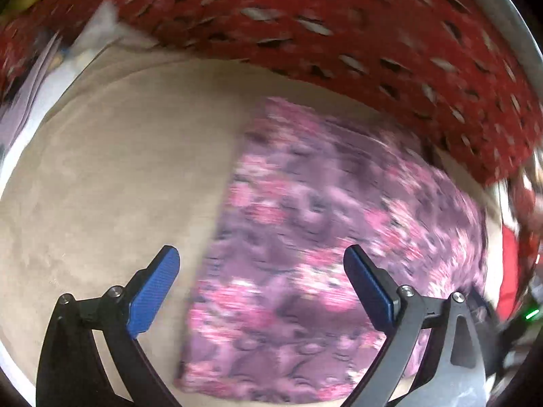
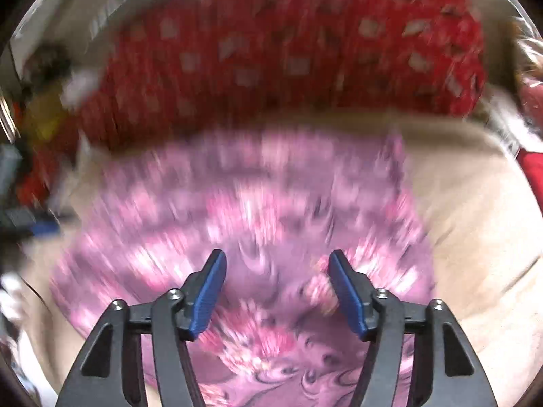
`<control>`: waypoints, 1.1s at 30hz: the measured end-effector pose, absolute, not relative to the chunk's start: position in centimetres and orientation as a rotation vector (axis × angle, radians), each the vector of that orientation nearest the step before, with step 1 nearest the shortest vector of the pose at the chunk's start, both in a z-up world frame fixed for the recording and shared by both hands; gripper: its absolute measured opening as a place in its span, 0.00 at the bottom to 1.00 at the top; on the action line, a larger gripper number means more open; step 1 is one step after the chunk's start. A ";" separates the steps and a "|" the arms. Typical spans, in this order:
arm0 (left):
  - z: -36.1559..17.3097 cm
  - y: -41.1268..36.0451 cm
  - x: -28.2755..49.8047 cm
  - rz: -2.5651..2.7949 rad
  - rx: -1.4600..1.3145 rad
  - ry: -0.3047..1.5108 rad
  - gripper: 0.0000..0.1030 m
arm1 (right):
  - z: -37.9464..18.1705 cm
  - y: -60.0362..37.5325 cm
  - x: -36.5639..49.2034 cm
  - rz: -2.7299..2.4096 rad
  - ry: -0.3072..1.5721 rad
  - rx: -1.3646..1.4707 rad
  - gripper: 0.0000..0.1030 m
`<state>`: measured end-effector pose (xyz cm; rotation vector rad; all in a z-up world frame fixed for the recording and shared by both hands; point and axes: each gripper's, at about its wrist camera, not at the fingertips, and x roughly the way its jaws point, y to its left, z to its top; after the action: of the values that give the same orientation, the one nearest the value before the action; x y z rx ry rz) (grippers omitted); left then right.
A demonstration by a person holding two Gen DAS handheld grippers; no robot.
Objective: Fold small clothes
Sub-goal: 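Move both open grippers over the purple shirt toward its side edge, then grasp the shirt side edge with the left gripper and fold it over the body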
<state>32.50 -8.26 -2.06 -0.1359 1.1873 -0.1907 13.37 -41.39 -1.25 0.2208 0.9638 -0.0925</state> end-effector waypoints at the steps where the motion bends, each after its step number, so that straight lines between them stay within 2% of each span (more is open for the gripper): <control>1: -2.2 -6.9 32.9 -0.180 -0.176 1.201 0.95 | -1.6 -40.8 13.5 -0.105 0.972 0.178 0.64; 3: -2.2 -4.4 33.5 -0.170 -0.260 1.196 0.95 | -0.5 -39.8 13.1 -0.123 0.938 0.124 0.65; 6: -2.3 -2.6 34.2 -0.187 -0.328 1.208 0.95 | 1.3 -39.6 12.7 -0.065 0.861 0.216 0.64; 7: -2.6 -2.7 34.1 -0.201 -0.347 1.226 0.95 | 1.6 -39.3 12.9 -0.066 0.850 0.208 0.68; 9: -3.7 -3.4 33.9 -0.271 -0.377 1.289 0.95 | 0.8 -38.7 13.9 -0.067 0.876 0.185 0.69; 11: -5.1 -4.8 33.6 -0.332 -0.358 1.355 0.95 | -1.5 -38.6 14.5 -0.077 0.919 0.178 0.70; 13: -6.6 -6.3 33.0 -0.368 -0.311 1.410 0.95 | -2.1 -38.4 13.9 -0.073 0.845 0.142 0.73; 16: -6.4 -8.5 32.2 -0.388 -0.195 1.393 0.95 | -2.5 -38.2 13.8 -0.077 0.809 0.129 0.74; 19: -5.6 -10.3 31.4 -0.479 -0.211 1.413 0.78 | -2.5 -38.3 13.2 -0.060 0.797 0.146 0.76; 23: -5.2 -12.0 31.0 -0.430 -0.088 1.385 0.48 | -2.9 -38.7 13.0 -0.045 0.782 0.166 0.78; 24: -5.3 -11.6 31.2 -0.416 -0.122 1.386 0.45 | -2.8 -38.8 13.0 -0.041 0.780 0.170 0.78; 26: -5.3 -10.4 31.7 -0.390 -0.196 1.394 0.24 | -2.8 -38.9 12.7 -0.034 0.776 0.181 0.78; 28: -4.9 -10.0 31.5 -0.382 -0.225 1.384 0.13 | -2.7 -39.2 12.5 -0.024 0.771 0.198 0.79; 29: -4.3 -10.2 31.1 -0.393 -0.227 1.373 0.10 | -2.7 -39.1 12.6 -0.022 0.771 0.201 0.79; 33: -1.5 -12.1 29.8 -0.430 -0.224 1.307 0.10 | -2.2 -39.3 12.8 -0.016 0.793 0.218 0.79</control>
<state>29.80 -12.08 -1.52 -0.2236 1.3075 -0.4302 12.79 -39.35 -2.24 0.2178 0.7933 -0.0157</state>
